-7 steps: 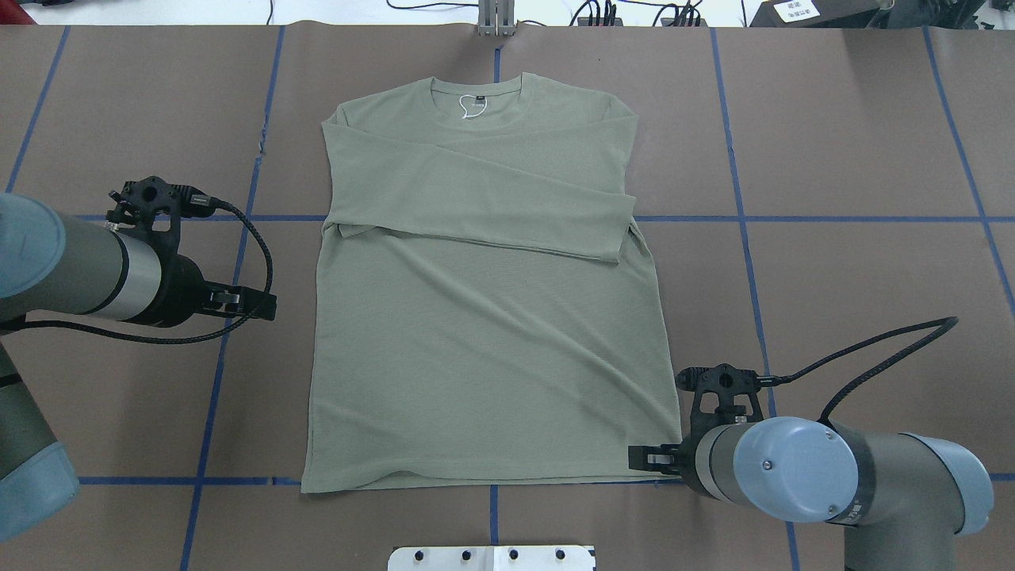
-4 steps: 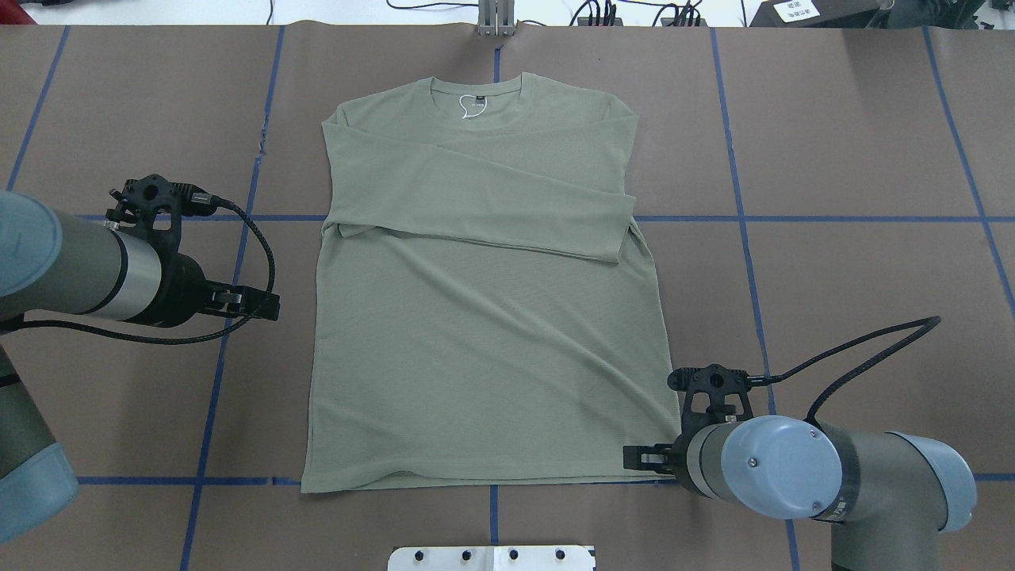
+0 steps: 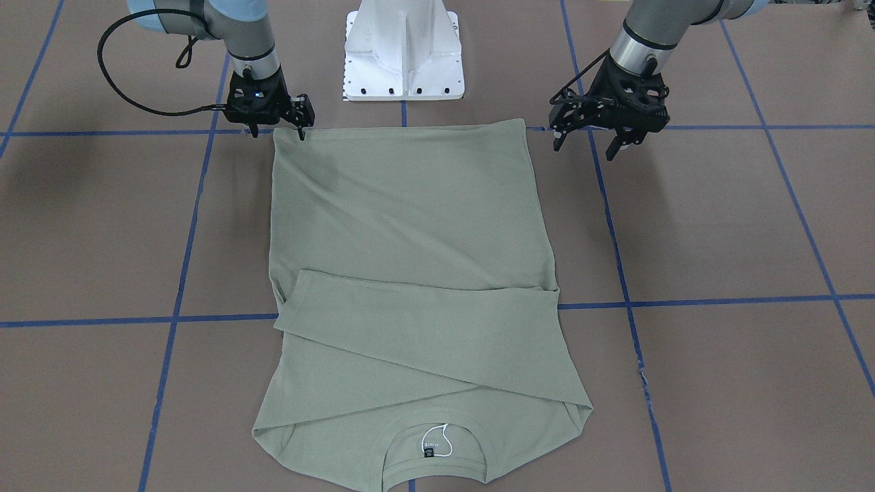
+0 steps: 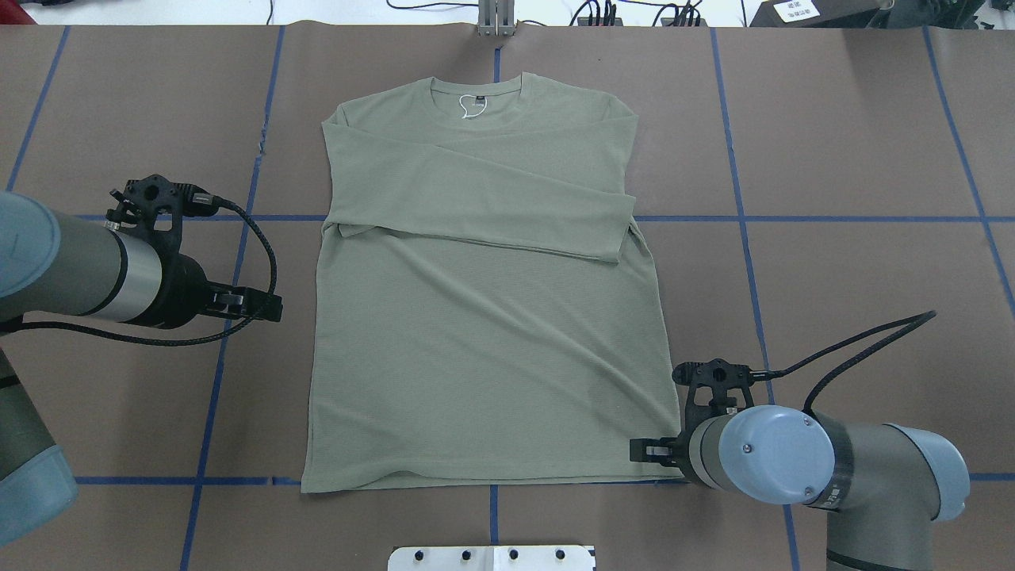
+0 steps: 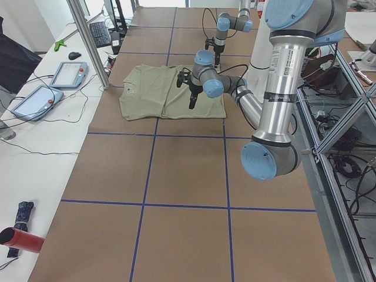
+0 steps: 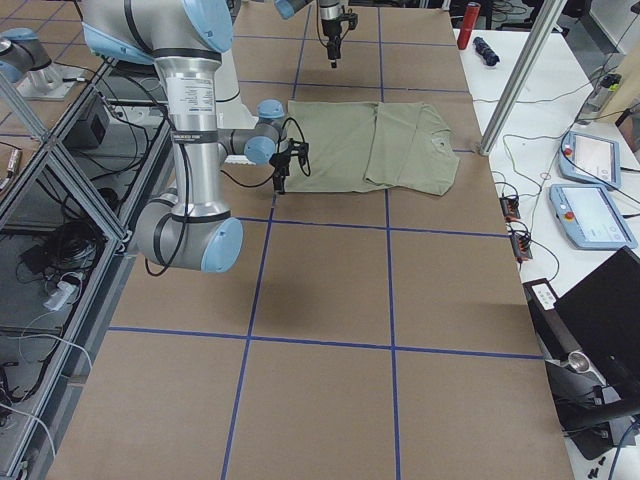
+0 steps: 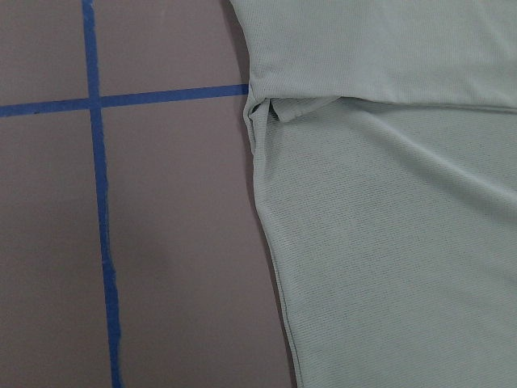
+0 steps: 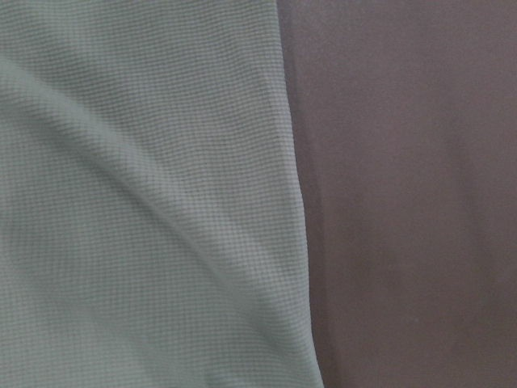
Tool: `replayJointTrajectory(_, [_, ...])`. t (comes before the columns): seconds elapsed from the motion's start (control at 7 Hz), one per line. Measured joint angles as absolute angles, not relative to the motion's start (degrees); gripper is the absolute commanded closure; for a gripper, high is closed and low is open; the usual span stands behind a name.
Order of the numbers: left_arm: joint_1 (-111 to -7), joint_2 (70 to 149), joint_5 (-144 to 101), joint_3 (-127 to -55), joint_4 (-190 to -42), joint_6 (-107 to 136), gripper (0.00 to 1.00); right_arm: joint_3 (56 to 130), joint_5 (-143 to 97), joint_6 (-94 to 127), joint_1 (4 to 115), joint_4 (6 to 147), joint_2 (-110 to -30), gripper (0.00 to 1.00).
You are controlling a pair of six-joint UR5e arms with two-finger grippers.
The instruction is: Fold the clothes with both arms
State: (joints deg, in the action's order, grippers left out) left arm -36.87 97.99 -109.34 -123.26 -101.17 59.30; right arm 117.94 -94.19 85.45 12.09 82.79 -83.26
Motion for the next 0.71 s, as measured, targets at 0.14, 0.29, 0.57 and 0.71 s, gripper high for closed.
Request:
replayJointTrajectory(0.14, [-36.87, 97.99, -109.34, -123.26, -101.16, 59.27, 0.00, 117.86, -94.38, 85.51, 12.22, 82.79, -83.18, 0.26])
replayJointTrajectory(0.29, [-36.87, 98.00, -109.34, -123.27, -101.16, 59.25, 0.00, 117.83, -94.55, 85.56, 12.25, 82.79, -83.00, 0.33])
replayJointTrajectory(0.57, [-36.87, 98.00, -109.34, -123.23, -101.12, 59.24, 0.00, 117.67, -94.65, 85.62, 12.17, 82.85, -82.87, 0.33])
replayJointTrajectory(0.71, [-36.86, 98.00, -109.35, -123.23, -101.14, 59.24, 0.00, 117.08, -94.65, 85.66, 12.15, 82.85, -82.42, 0.34])
